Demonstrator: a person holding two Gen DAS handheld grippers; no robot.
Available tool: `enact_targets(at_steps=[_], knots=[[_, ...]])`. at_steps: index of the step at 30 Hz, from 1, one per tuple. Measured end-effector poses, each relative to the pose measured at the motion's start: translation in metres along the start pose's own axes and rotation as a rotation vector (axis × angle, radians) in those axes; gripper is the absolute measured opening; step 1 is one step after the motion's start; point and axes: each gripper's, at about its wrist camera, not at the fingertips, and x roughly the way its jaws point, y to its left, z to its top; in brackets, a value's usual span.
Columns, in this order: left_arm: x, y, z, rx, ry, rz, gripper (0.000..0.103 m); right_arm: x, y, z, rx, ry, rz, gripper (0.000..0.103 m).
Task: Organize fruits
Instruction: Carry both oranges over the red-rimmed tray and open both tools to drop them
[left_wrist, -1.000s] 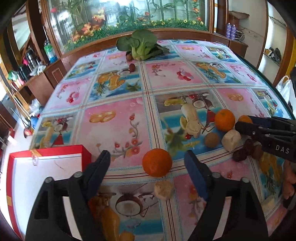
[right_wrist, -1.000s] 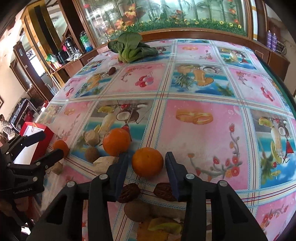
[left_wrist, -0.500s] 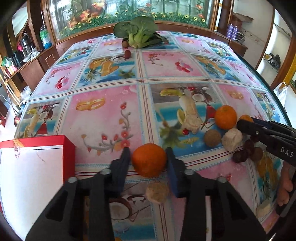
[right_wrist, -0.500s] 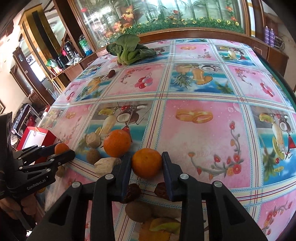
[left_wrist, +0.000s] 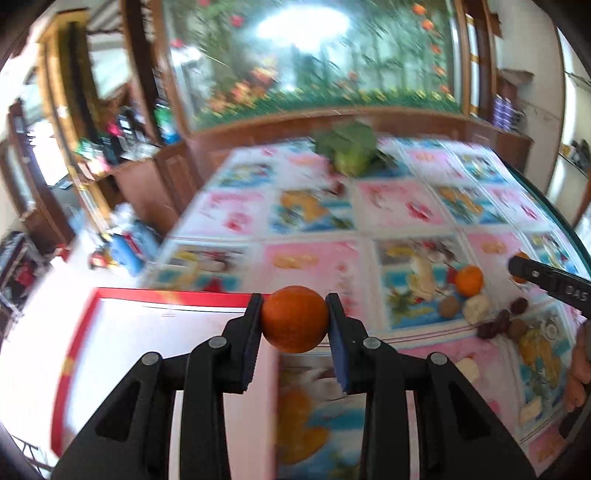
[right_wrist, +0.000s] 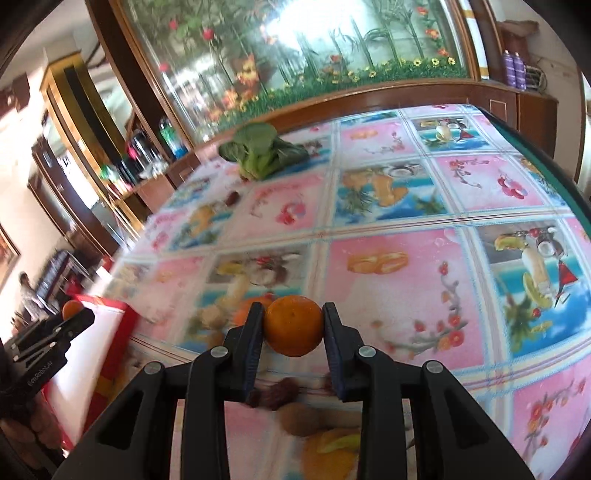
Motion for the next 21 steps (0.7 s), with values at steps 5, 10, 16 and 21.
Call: enact_targets(at_steps=[5,10,16,21], knots=[[-0.027,0.038,-0.013,-0.024,-0.042,0.094,0.036,-0.006,0.051,-0.009,-0.005,0.005,0.114,0.03],[-0.043,0.08,-0.038,-0.061,-0.034,0.175,0.036,0.004,0.128,-0.026,-0.093,0.074,0.228,0.03],[-0.055,0.123,-0.067,-0.118,-0.012,0.246,0.036,0.026,0.206,-0.052,-0.186,0.17,0.332,0.03],[-0.059,0.147,-0.083,-0.16,0.004,0.267,0.036,0.038,0.241,-0.071,-0.236,0.222,0.356,0.03]])
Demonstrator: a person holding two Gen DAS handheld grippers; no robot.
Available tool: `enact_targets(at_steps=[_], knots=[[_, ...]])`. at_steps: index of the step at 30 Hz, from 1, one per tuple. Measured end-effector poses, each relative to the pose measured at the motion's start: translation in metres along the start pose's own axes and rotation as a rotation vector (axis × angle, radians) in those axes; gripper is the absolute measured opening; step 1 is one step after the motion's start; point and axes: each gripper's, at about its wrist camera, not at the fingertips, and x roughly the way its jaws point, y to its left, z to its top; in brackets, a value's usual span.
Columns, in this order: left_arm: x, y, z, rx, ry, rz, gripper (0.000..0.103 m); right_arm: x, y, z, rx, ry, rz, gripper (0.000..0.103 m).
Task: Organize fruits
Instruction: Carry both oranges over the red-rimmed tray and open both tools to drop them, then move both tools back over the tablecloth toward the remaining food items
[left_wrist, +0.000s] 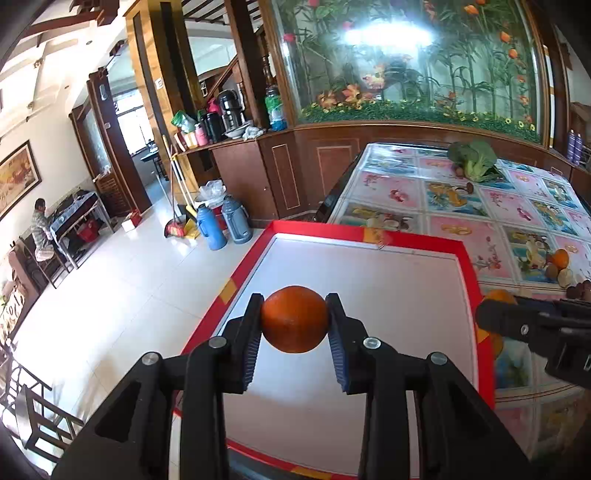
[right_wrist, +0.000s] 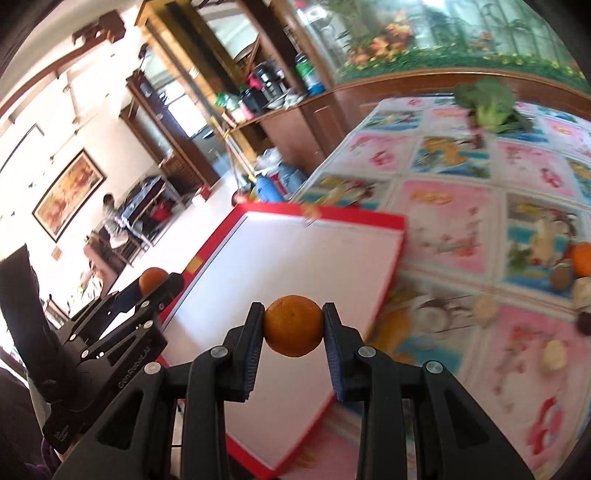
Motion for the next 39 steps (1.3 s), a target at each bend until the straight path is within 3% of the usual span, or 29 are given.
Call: enact_targets(at_steps=[16,18,20,23,28,33,39], knots=[[0.025,0.021,-0.029,-0.025,0.091,0.031,0.038,0.041,0.03,-0.026,-0.068,0.129,-0.031,0.033],[0.027,0.018,-0.03,-0.017,0.102,0.046,0.064,0.044,0.027,-0.026,-0.068,0.146,-0.046,0.034],[0.022,0.017,-0.031,-0.008,0.084,0.073,0.079,0.039,0.021,-0.027,-0.05,0.147,-0.029,0.036],[0.008,0.011,-0.028,0.033,0.03,0.104,0.08,0.019,0.006,-0.026,-0.026,0.088,-0.011,0.04],[-0.011,-0.006,-0.027,0.065,0.006,0.02,0.08,-0.043,-0.036,-0.029,0.034,-0.055,-0.052,0.041],[-0.031,-0.059,-0.03,0.161,0.002,-0.116,0.081,-0.118,-0.1,-0.049,0.129,-0.179,-0.192,0.042],[-0.051,-0.127,-0.03,0.263,0.015,-0.28,0.081,-0.189,-0.162,-0.091,0.233,-0.238,-0.376,0.042]])
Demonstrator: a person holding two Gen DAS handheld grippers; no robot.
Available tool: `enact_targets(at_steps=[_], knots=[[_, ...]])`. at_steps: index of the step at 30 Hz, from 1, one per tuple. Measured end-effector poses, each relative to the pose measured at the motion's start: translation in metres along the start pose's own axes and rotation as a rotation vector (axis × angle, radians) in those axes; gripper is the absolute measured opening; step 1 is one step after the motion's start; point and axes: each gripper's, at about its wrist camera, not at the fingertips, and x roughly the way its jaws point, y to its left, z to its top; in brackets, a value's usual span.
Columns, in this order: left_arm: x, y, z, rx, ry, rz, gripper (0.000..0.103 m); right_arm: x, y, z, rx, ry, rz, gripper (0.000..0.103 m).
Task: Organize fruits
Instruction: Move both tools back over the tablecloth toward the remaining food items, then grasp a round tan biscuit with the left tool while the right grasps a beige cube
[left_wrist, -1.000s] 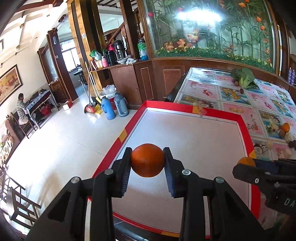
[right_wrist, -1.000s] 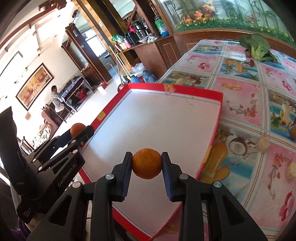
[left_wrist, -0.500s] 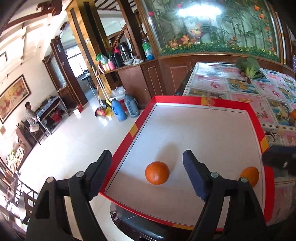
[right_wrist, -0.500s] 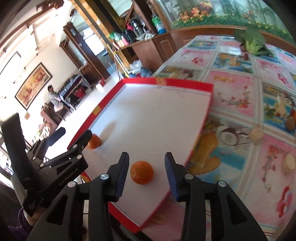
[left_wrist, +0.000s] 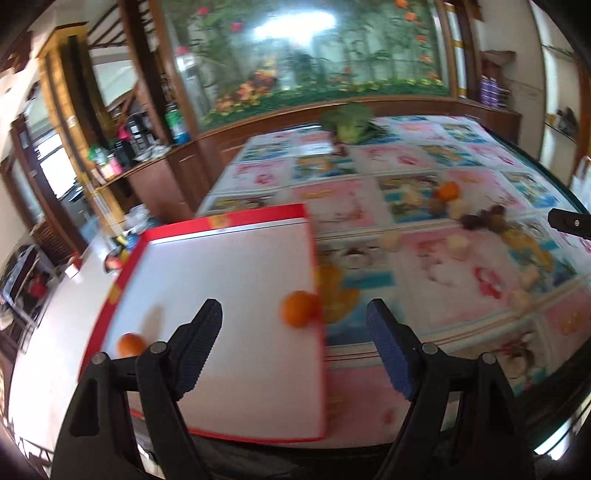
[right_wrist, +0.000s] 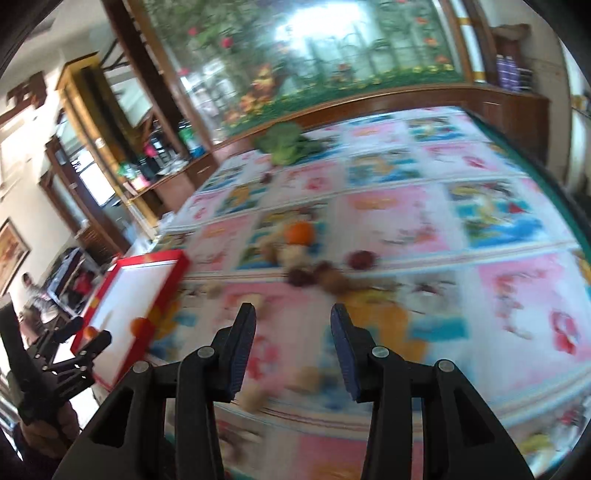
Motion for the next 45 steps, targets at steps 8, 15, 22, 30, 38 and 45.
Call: enact_targets(at_steps=[8,15,22,30,38,45], knots=[[0.008,-0.072,0.002,0.097,0.082,-0.179,0.081,-0.003,-0.045,-0.017,0.076,0.043,-0.031,0.042],[0.01,-0.097,-0.005,0.15,0.121,-0.245,0.081,0.016,-0.018,-0.024,-0.004,0.088,0.096,0.042],[0.01,-0.107,-0.005,0.166,0.128,-0.302,0.081,0.045,0.01,-0.027,-0.056,0.15,0.115,0.042],[0.019,-0.126,0.001,0.161,0.17,-0.368,0.081,0.052,0.005,-0.026,-0.117,0.207,0.068,0.026],[0.034,-0.148,0.007,0.155,0.213,-0.373,0.07,0.037,-0.042,-0.014,0.045,0.15,0.157,0.026],[0.047,-0.155,0.013,0.137,0.243,-0.384,0.03,0.034,-0.045,-0.01,0.068,0.123,0.267,0.026]])
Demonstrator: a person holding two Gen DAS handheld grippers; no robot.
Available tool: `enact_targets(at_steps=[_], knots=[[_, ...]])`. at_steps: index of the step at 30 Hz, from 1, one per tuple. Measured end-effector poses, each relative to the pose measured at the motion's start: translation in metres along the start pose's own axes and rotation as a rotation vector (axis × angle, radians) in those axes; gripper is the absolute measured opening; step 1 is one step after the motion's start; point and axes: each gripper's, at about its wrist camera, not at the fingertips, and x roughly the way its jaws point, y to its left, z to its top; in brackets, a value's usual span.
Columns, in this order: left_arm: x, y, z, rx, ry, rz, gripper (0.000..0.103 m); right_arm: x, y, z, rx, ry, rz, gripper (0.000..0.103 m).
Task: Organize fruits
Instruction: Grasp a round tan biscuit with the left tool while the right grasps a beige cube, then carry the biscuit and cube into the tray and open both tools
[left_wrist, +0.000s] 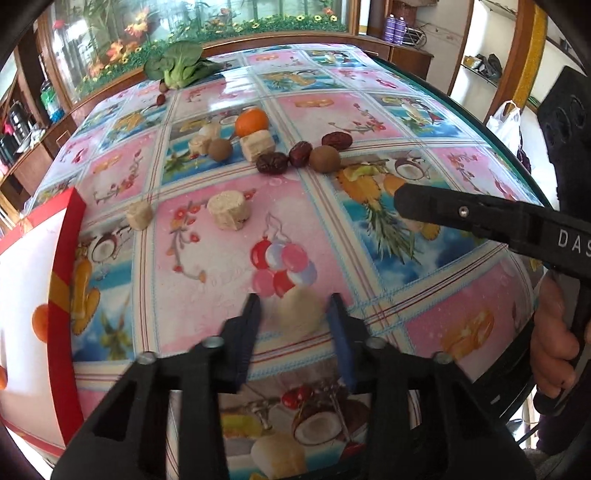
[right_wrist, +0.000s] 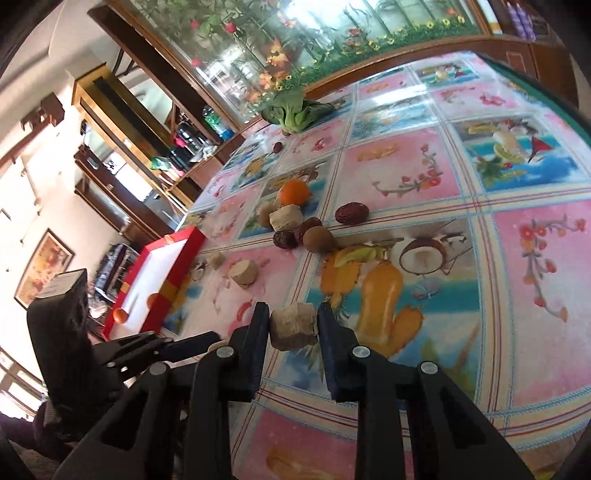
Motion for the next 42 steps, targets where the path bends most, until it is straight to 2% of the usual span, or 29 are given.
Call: enact_targets(at_steps=[1,6,13,19,22,24,27,30,33,37,40,42], knots=[[0.0,-0.002,0.001,0.003,0.0,-0.002,0.027,0.001,-0.003,0.002,0.013,0.007,0.017,0.026],[0.003,-0.007,0.005,0.023,-0.004,0.006,0.027,0.003,-0.01,0.004,0.061,0.029,0.053,0.025],[0.0,-0.005,0.004,0.02,-0.017,0.014,0.026,-0.005,-0.017,0.004,0.103,-0.004,0.057,0.025],[-0.032,0.024,-0.006,-0.045,-0.107,0.051,0.026,-0.008,-0.011,0.003,0.075,-0.043,-0.026,0.026],[-0.055,0.058,-0.018,-0.103,-0.164,0.098,0.027,-0.007,0.0,0.003,0.043,-0.062,-0.111,0.026],[-0.071,0.088,-0.03,-0.154,-0.196,0.144,0.027,-0.001,0.01,0.002,0.026,-0.062,-0.139,0.026],[-0.092,0.136,-0.053,-0.22,-0.234,0.225,0.027,0.021,0.038,0.002,0.019,-0.032,-0.096,0.026],[-0.105,0.181,-0.077,-0.295,-0.244,0.297,0.027,0.049,0.096,0.007,-0.075,-0.014,-0.049,0.025],[-0.113,0.216,-0.097,-0.37,-0.248,0.325,0.027,0.082,0.155,0.014,-0.162,0.027,0.02,0.025],[-0.119,0.238,-0.105,-0.401,-0.262,0.351,0.027,0.131,0.219,0.018,-0.255,0.093,0.061,0.025],[-0.115,0.249,-0.104,-0.397,-0.25,0.376,0.027,0.166,0.249,0.018,-0.305,0.134,0.057,0.025],[-0.112,0.252,-0.103,-0.385,-0.234,0.365,0.027,0.188,0.257,0.016,-0.315,0.17,0.028,0.025]])
